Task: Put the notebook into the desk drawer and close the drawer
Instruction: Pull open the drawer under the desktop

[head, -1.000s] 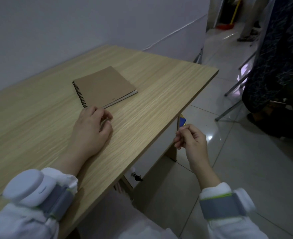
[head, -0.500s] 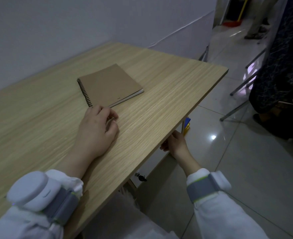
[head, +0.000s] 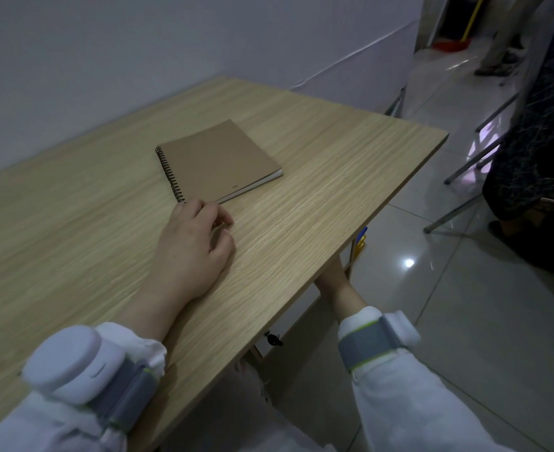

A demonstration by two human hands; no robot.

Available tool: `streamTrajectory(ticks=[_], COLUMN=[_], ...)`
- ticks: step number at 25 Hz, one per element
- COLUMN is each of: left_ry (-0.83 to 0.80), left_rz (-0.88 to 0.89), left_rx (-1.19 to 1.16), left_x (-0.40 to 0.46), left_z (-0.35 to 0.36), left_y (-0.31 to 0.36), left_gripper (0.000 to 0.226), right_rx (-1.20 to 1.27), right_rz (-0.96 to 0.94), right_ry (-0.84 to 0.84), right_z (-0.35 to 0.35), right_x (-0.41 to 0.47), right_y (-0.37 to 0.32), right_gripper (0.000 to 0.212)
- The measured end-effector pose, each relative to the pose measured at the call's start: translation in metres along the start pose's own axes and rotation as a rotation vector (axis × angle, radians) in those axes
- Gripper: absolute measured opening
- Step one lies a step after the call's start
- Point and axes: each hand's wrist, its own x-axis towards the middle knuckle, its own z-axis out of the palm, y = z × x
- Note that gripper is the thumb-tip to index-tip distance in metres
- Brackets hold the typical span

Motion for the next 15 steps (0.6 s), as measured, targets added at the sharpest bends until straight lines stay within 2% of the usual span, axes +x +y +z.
streamTrajectory(ticks=[4,8,15], left_ry=[-0.002,-0.007,-0.008], left_rz=[0.004,0.0,0.001], left_rx=[-0.008,-0.015,-0.008], left_x=[-0.0013,-0.0011,-0.0015], left_z=[-0.0012,-0.0024,-0.0027], left_y=[0.0008,0.0019,0.0009], left_gripper=[0.014,0.014,0.015], right_rx=[0.142,0.335,0.24], right_rz=[0.07,0.247,0.115], right_ry=[0.078,0.16,0.17], right_z=[0.0063,0.0112,0.0087], right_x=[0.0006,0.0086,0.0054], right_y=[-0.002,-0.0011,-0.0039], right_gripper=[0.025,0.035,0.035])
